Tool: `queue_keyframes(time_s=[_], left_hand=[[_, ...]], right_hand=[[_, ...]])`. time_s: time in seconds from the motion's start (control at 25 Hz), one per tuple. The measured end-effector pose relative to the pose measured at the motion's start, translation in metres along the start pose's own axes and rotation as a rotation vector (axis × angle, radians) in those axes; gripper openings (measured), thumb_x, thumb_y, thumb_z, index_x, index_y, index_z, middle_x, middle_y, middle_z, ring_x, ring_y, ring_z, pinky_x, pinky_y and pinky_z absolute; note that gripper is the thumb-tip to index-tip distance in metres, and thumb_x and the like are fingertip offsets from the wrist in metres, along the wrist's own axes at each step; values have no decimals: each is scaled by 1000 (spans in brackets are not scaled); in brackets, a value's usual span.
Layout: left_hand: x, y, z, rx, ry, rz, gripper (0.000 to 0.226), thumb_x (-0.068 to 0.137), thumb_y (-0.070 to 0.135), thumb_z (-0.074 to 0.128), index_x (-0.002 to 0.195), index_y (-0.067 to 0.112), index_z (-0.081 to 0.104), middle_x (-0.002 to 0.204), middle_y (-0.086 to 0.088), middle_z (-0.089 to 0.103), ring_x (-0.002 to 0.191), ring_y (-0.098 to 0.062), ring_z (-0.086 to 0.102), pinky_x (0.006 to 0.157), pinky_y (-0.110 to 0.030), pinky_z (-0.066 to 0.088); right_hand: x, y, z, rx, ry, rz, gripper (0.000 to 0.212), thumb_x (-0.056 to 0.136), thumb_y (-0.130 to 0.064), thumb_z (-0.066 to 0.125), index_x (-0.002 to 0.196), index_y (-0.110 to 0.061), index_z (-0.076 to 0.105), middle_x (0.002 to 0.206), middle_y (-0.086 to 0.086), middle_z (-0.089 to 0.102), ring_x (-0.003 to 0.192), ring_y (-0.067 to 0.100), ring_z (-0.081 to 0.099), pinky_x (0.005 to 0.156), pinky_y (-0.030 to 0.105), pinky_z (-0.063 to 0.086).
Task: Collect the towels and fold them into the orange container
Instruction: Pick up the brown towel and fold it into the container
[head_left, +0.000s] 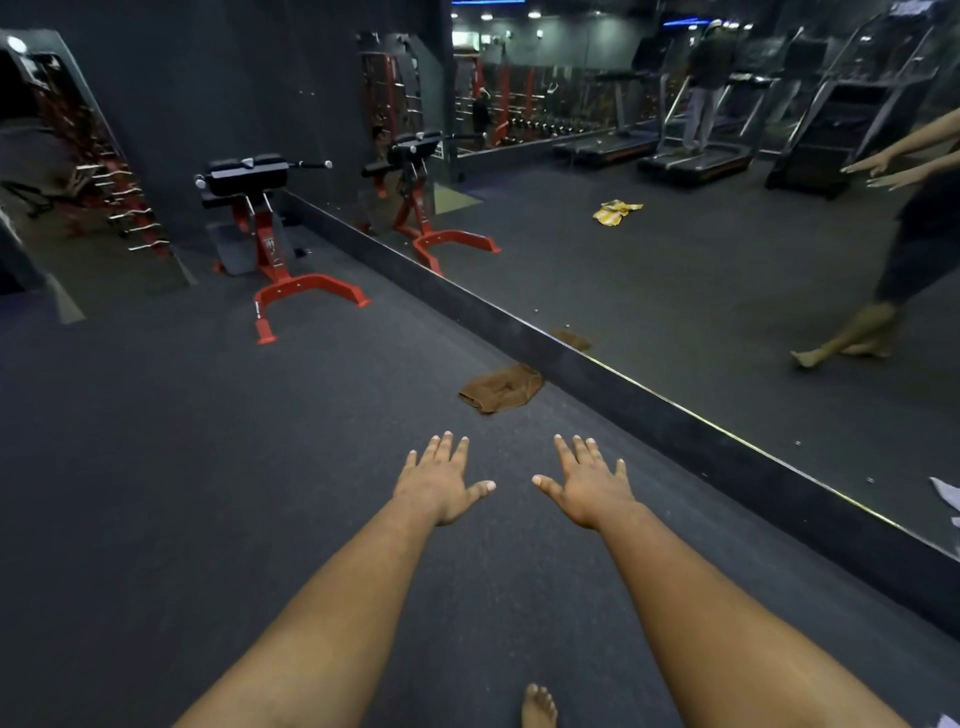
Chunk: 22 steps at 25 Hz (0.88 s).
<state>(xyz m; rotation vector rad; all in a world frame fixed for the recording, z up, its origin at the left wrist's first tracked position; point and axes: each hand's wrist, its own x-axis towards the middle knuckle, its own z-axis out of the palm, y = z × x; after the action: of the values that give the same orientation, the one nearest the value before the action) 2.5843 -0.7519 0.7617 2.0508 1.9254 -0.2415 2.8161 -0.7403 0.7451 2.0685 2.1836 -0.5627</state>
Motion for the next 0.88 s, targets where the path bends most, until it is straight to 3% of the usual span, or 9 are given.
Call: queue_keyframes(time_s=[0.48,0.88], left_hand=[[308,-50,-67,-54,-108,-66,94,95,77,29,163,23,-9,171,-4,-13,158,-23,-9,127,-49,1],[589,-143,-113,-31,-253,15,95,95,77,28,162,23,-12,169,-5,-18,157,-24,-12,127,-50,-2]], right_hand=[[330,-18,-68,-5,-141,-52,87,96,-76,26,161,-31,-11,170,1,-11,156,21,-13,123,59,-1],[595,-57,-88,-18,-233,61,90,94,-78,26,160,-32,-16,169,1,-16,156,22,-15,123,60,-2]])
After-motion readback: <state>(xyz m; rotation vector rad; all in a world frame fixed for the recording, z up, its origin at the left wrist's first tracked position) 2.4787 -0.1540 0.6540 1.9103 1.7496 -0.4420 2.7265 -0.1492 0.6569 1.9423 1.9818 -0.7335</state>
